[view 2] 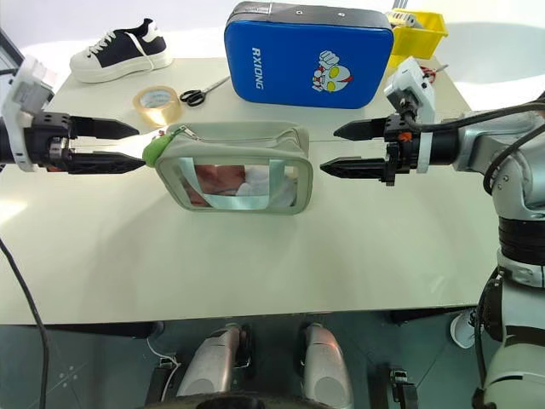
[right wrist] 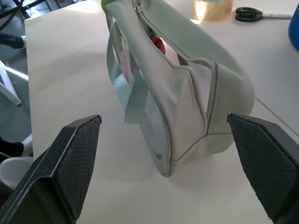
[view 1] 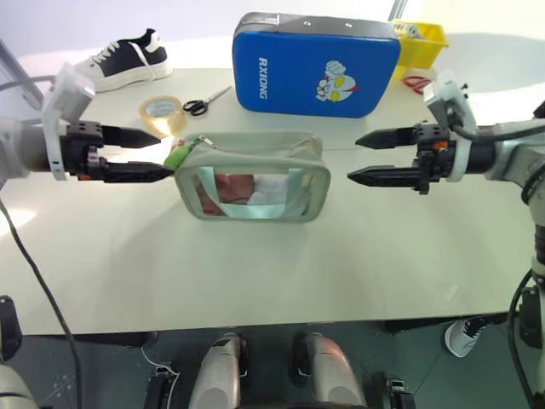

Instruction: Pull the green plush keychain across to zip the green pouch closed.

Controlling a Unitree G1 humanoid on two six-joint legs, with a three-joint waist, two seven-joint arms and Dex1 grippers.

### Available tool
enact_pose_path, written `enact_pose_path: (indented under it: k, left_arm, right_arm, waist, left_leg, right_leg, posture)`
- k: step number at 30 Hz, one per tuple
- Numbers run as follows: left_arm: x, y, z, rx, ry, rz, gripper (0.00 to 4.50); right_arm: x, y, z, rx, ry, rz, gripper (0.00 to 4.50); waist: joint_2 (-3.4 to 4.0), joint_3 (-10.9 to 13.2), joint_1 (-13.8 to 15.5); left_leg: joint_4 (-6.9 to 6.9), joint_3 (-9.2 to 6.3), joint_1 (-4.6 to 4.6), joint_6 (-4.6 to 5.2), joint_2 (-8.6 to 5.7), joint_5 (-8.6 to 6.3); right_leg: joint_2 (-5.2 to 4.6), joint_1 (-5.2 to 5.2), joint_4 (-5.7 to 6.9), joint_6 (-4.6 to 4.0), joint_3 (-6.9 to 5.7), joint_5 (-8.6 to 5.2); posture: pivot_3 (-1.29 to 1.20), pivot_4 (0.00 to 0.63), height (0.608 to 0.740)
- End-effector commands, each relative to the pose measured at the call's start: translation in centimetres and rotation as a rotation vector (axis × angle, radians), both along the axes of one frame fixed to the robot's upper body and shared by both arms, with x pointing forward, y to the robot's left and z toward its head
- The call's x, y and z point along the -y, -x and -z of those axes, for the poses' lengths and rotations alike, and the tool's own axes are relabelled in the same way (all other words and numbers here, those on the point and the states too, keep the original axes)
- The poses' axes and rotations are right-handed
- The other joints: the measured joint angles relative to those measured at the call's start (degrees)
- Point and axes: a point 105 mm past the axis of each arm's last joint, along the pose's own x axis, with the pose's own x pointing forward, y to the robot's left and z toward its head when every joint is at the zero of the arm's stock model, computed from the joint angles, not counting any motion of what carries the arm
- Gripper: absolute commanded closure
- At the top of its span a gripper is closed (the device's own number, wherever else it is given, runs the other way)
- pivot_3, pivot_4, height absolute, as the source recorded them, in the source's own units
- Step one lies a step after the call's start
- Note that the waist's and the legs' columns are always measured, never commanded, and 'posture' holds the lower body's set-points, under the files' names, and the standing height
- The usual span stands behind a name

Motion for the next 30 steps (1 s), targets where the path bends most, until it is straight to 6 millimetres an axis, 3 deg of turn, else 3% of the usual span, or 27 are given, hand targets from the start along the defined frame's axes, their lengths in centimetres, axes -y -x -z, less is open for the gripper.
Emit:
enact_pose_path:
  k: [1,10,17,22,26,29,30]
  left_arm:
    - [-1.2,0.0,-3.1,0.117,0.025,-0.073,0.03]
    - [-1.1,0.2,-3.5,0.134,0.016,-0.072,0.03]
    - [-1.6,0.5,-3.8,0.145,0.028,-0.103,0.03]
    - [-1.7,0.7,-3.6,0.134,0.02,-0.106,0.03]
    - [-2.1,0.9,-3.6,0.13,0.029,-0.127,0.03]
    - [-2.1,1.0,-2.6,0.104,0.027,-0.133,0.0]
    - [-2.0,1.2,-2.2,0.094,0.022,-0.129,0.0]
  right_arm:
    - [0.2,0.5,-2.0,0.087,-0.001,0.008,0.01]
    - [-0.8,0.7,-2.5,0.114,-0.001,-0.028,0.01]
    - [-3.0,1.0,-2.9,0.13,-0.01,-0.114,0.01]
    - [-4.6,0.9,0.2,0.143,0.085,-0.178,0.01]
    - [-5.8,-0.7,2.0,0.163,0.089,-0.162,0.01]
    - [-6.4,-1.2,2.8,0.154,0.075,-0.164,0.88]
    - [-6.5,-1.0,2.8,0.151,0.075,-0.179,1.35]
  waist:
    - [0.0,0.0,-0.05]
    - [0.0,0.0,-0.08]
    - [-0.01,-0.01,-0.17]
    - [-0.04,-0.02,-0.07]
    - [-0.04,-0.02,-0.13]
    - [-0.04,-0.02,-0.15]
    - [-0.04,-0.02,-0.1]
  left_leg:
    - [0.0,0.0,0.01,-0.01,0.0,0.0]
    - [-0.19,0.09,-0.01,0.16,-0.01,0.09]
    - [-0.13,0.13,0.06,0.16,0.02,0.1]
    - [-0.13,0.12,0.04,0.15,0.01,0.1]
    - [-0.09,0.15,0.02,0.17,0.0,0.1]
    - [-0.08,0.15,0.1,0.17,0.01,0.1]
    - [-0.07,0.15,0.13,0.17,0.01,0.1]
  right_leg:
    - [-0.02,0.01,-0.01,0.01,0.0,0.0]
    - [0.13,-0.11,0.04,0.19,0.0,0.12]
    - [0.13,-0.08,0.06,0.18,0.02,0.11]
    - [0.13,-0.06,0.06,0.19,0.02,0.11]
    - [0.14,-0.07,0.11,0.21,0.02,0.13]
    - [0.14,-0.02,0.15,0.22,0.02,0.13]
    - [0.14,0.01,0.16,0.22,0.02,0.13]
  posture:
    - [0.0,0.15,0.74]
    - [0.0,0.15,0.74]
    - [0.0,0.15,0.74]
    - [0.0,0.15,0.74]
    - [0.0,0.15,0.74]
    - [0.0,0.15,0.74]
    - [0.0,0.15,0.74]
